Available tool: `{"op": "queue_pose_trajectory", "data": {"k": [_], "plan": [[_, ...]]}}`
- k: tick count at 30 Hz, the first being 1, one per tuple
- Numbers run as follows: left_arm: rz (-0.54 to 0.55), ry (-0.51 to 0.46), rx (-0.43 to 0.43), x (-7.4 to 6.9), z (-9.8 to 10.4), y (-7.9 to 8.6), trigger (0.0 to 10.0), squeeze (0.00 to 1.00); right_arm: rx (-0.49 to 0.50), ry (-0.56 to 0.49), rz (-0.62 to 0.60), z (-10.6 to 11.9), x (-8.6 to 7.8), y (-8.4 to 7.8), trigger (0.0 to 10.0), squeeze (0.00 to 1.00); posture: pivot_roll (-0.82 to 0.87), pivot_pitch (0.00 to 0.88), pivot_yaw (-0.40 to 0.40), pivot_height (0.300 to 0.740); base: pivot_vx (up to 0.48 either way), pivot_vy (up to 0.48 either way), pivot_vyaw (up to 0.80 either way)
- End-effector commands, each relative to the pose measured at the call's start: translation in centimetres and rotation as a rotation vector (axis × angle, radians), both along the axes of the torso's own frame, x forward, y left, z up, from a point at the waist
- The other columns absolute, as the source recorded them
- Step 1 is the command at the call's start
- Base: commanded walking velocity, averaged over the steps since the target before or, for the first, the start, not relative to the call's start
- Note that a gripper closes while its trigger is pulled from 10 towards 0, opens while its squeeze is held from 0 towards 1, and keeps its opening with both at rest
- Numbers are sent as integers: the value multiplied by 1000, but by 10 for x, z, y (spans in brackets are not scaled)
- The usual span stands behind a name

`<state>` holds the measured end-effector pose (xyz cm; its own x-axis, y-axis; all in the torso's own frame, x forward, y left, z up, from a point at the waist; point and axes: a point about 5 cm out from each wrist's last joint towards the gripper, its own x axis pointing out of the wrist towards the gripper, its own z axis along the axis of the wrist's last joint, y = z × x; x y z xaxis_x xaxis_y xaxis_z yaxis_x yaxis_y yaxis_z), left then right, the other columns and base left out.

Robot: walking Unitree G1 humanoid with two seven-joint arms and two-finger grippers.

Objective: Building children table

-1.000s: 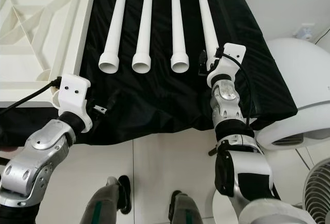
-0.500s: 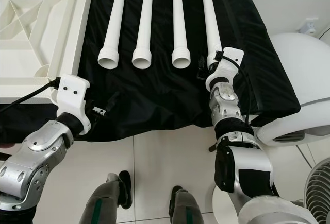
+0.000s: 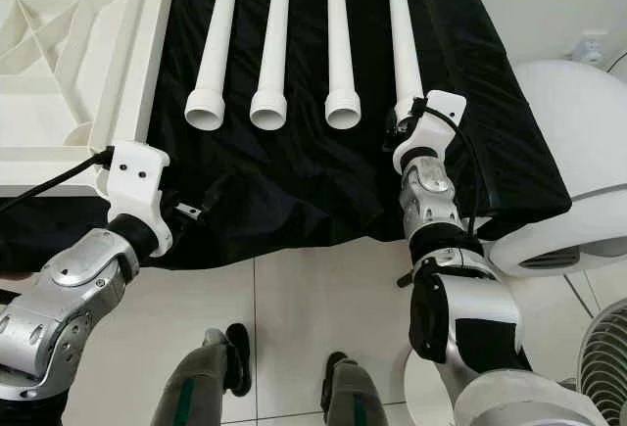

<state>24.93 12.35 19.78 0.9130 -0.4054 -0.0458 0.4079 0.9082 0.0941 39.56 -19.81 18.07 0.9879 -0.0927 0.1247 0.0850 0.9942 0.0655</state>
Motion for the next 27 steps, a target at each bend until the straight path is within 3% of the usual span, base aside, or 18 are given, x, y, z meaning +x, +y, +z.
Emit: {"op": "queue_pose_trajectory", "data": {"k": [1,3,4,9,20,27], "plan": [[-11,8,9,-3,-1,0,10000,0,-13,6,0,-1,0,0,0,0,143,258,18,740,0,0,0],[-5,9,3,-1,0,1,10000,0,-38,-15,-7,1,0,0,0,0,141,251,16,740,0,0,0],[2,6,-9,0,0,1,10000,0,-61,-42,-7,3,-1,0,10000,0,138,244,12,740,0,0,0],[17,-6,-59,11,4,7,10000,0,-68,-110,-29,4,-6,-2,10000,0,121,218,8,740,0,0,0],[11,-22,-77,27,7,17,10000,0,-99,-157,-67,7,-10,-11,10000,0,105,170,3,740,0,0,0],[11,-22,-77,27,7,17,10000,0,-99,-157,-67,7,-10,-11,10000,0,105,170,3,740,0,0,0]]}}
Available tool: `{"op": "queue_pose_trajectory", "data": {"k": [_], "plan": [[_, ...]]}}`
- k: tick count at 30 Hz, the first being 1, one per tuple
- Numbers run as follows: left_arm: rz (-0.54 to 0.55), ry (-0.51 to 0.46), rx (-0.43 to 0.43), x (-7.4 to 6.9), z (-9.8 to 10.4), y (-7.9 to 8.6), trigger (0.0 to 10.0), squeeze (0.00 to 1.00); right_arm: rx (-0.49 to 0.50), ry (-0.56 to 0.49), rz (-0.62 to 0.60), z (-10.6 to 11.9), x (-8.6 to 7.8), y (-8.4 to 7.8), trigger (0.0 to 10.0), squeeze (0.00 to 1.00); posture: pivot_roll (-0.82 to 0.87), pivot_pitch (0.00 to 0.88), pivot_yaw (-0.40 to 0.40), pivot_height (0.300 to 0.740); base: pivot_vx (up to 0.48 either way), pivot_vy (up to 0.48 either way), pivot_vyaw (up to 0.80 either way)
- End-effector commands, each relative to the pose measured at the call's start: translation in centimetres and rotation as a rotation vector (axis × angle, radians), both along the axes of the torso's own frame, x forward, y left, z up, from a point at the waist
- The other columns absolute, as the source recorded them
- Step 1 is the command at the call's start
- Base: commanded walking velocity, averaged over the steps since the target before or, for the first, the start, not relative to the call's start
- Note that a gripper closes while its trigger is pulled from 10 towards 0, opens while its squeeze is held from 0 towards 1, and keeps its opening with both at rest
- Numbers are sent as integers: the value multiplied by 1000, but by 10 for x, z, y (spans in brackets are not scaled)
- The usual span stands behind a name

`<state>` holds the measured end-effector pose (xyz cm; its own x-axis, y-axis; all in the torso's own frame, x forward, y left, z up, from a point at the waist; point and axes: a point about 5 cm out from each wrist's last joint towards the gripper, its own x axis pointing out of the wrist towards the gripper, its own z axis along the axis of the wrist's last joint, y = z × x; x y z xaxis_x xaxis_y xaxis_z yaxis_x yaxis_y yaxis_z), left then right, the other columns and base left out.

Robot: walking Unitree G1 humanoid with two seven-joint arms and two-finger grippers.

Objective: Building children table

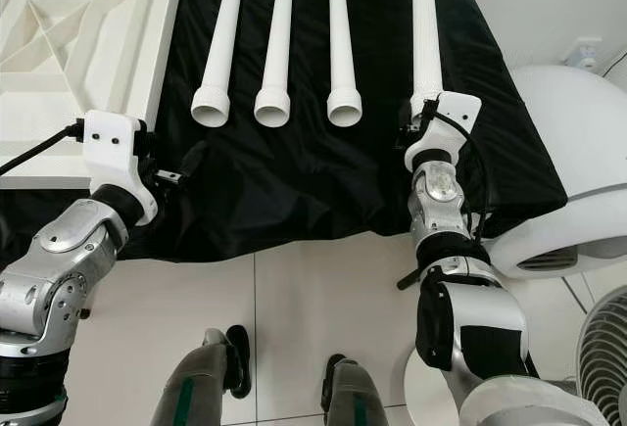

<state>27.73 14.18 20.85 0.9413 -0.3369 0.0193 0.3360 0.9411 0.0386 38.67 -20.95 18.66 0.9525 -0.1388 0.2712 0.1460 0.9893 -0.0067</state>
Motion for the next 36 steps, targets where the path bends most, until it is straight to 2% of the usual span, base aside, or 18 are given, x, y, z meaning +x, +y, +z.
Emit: {"op": "queue_pose_trajectory", "data": {"k": [1,3,4,6,7,14,16,19,20,21,26,29,34,36], "plan": [[-64,15,0,-1,-3,-2,10000,0,-10,-17,-1,1,-1,0,10000,0,105,170,3,740,0,0,0],[-63,3,-7,3,-1,0,10000,0,-23,-23,-17,3,-1,-2,10000,0,100,152,1,740,0,0,0],[-74,-14,-24,10,3,2,10000,631,-27,-68,-14,10,-3,-5,10000,0,77,69,-22,740,0,0,0],[-82,-24,-37,16,5,3,10000,631,-28,-102,-9,16,-4,-7,10000,0,77,69,-22,740,0,0,0],[-98,-32,-61,19,7,3,10000,1000,-25,-132,2,20,-6,-9,10000,0,74,58,-27,740,0,0,0],[-133,-41,-104,22,11,0,10000,1000,-24,-163,31,20,-9,-7,10000,0,70,39,-36,740,0,0,0],[-138,-45,-149,27,14,-2,10000,1000,-25,-186,77,17,-13,-2,10000,0,61,26,-39,740,0,0,0],[-141,-48,-164,29,15,-3,10000,1000,-28,-192,93,16,-14,0,10000,0,61,24,-40,740,0,0,0],[-144,-44,-165,31,15,-4,10000,408,-31,-198,119,14,-16,4,10000,0,62,15,-38,740,0,0,0],[-145,-40,-157,32,14,-5,10000,0,-29,-201,138,13,-17,7,10000,0,63,10,-37,740,0,0,0],[-151,-35,-157,33,13,-6,10000,0,-27,-201,157,11,-18,10,10000,0,63,9,-37,740,0,0,0],[-164,-31,-167,37,11,-8,10000,0,-29,-202,201,6,-20,19,10000,0,71,0,-37,740,0,0,0],[-194,-15,-234,38,12,-12,10000,0,-31,-211,271,4,-23,32,10000,0,80,0,-44,740,0,0,0],[-194,-15,-234,38,12,-12,10000,0,-31,-211,271,4,-23,32,10000,0,80,0,-44,740,0,0,0]]}}
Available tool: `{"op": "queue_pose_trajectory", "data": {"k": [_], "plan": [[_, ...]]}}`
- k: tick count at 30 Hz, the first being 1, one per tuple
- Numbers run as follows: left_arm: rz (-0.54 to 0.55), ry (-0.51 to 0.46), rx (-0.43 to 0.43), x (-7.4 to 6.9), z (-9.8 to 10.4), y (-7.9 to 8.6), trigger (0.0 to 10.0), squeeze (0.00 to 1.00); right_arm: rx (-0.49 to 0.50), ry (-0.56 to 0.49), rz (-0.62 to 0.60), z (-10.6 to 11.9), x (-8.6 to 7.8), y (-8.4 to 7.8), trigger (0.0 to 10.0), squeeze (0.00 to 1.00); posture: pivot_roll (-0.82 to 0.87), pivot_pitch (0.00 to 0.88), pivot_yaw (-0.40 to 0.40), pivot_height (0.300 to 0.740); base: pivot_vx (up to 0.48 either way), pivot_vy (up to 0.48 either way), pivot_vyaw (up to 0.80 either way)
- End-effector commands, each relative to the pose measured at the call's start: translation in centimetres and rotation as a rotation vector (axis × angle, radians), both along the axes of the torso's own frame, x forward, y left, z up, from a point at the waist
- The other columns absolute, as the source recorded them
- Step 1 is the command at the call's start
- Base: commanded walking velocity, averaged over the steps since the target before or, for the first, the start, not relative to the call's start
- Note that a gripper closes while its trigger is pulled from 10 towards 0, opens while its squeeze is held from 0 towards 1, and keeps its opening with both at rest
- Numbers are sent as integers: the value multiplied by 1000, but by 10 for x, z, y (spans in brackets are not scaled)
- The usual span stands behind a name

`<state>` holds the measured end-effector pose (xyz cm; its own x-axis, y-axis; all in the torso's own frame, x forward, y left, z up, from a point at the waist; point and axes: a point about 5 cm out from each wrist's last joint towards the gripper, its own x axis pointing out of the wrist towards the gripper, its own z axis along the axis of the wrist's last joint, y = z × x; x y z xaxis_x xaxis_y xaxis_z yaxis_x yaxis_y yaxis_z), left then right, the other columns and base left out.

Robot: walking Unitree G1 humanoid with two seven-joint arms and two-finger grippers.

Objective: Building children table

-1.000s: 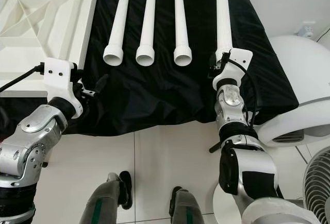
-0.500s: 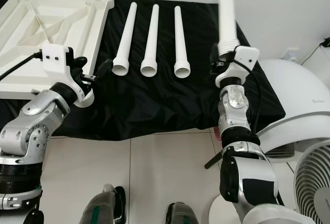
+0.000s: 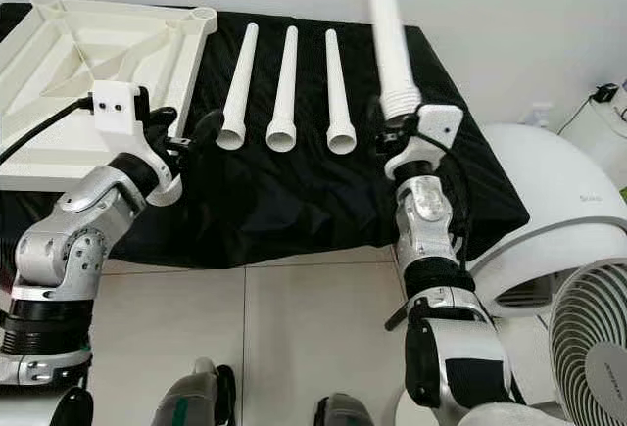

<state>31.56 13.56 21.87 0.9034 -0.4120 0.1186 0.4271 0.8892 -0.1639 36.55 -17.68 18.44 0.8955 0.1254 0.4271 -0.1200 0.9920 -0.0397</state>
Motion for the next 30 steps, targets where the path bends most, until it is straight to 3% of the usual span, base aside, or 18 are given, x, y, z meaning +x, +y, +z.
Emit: {"op": "queue_pose_trajectory", "data": {"k": [1,4,6,11,12,24,30], "plan": [[-95,-10,-8,0,2,-5,10000,0,10,-43,2,7,-2,-1,10000,0,80,0,-44,740,0,0,0],[-125,2,-64,2,6,-7,10000,0,-9,-56,71,7,-3,10,10000,0,85,0,-51,740,0,0,0],[-183,22,-154,4,12,-8,10000,0,-40,-66,167,7,-6,24,10000,0,90,0,-59,740,0,0,0],[-234,43,-215,8,16,-11,10000,0,-73,-68,249,5,-9,36,10000,0,101,0,-74,740,0,0,0],[-273,71,-285,14,21,-13,10000,0,-101,-65,320,3,-11,47,10000,0,104,0,-78,740,0,0,0],[-345,102,-437,32,46,-16,10000,0,-153,-57,460,-4,-19,70,10000,0,105,0,-85,740,0,0,0],[-361,105,-456,38,52,-17,10000,0,-168,-49,514,-8,-23,80,10000,0,103,0,-77,740,0,0,0]]}}
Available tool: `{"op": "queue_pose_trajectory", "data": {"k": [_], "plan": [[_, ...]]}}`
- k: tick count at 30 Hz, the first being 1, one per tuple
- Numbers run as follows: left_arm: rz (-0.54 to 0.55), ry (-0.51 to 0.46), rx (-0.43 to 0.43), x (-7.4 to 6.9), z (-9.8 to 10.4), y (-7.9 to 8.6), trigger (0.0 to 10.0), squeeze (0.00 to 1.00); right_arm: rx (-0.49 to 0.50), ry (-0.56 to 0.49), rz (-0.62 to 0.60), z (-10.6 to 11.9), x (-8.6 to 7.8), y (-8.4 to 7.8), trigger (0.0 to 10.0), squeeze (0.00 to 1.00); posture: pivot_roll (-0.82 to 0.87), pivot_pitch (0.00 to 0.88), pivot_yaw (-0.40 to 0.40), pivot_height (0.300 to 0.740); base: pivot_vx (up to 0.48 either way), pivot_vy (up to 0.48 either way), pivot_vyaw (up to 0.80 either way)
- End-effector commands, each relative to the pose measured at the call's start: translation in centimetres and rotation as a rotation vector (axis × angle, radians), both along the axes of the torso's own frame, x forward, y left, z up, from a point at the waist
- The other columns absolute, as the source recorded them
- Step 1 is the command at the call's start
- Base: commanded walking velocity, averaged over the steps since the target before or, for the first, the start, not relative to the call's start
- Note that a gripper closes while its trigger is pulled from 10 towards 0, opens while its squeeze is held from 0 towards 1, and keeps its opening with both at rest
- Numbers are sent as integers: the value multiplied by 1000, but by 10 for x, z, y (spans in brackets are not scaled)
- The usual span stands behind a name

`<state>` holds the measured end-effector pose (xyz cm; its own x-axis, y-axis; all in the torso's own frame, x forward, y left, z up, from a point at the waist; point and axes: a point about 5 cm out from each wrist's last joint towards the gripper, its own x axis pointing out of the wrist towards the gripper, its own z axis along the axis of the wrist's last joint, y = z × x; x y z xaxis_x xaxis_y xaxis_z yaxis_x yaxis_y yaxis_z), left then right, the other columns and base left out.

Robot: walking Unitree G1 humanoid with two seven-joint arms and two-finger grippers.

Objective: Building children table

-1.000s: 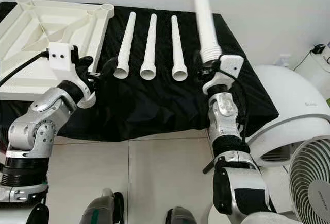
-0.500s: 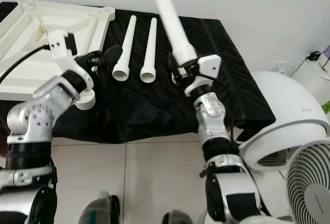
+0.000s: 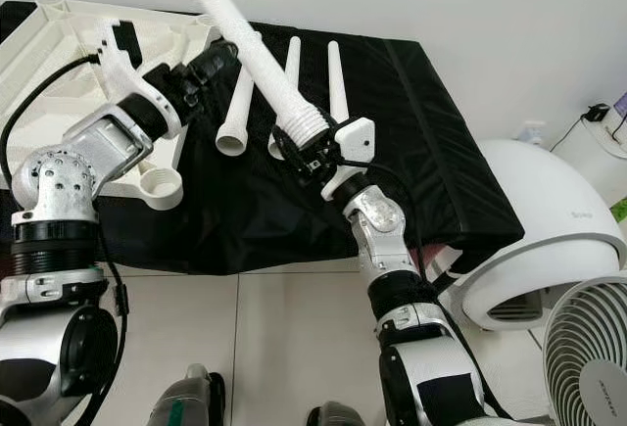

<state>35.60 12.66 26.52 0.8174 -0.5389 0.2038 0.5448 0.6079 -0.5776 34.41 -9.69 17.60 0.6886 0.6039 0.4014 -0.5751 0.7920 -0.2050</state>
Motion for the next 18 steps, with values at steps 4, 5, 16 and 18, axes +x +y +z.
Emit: {"op": "queue_pose_trajectory", "data": {"k": [4,5,16,18], "plan": [[-129,-65,-14,1,7,-11,10000,0,-15,-8,38,-1,-4,3,10000,0,101,0,-67,740,0,0,0],[-134,-65,-6,2,8,-13,10000,0,-17,-12,44,-1,-4,4,10000,0,99,0,-63,740,0,0,0],[-110,-36,-1,14,15,-13,10000,0,-68,-18,103,-8,-13,10,10000,0,94,0,-50,740,0,0,0],[-110,-36,-1,14,15,-13,10000,0,-68,-18,103,-8,-13,10,10000,0,94,0,-50,740,0,0,0]]}}
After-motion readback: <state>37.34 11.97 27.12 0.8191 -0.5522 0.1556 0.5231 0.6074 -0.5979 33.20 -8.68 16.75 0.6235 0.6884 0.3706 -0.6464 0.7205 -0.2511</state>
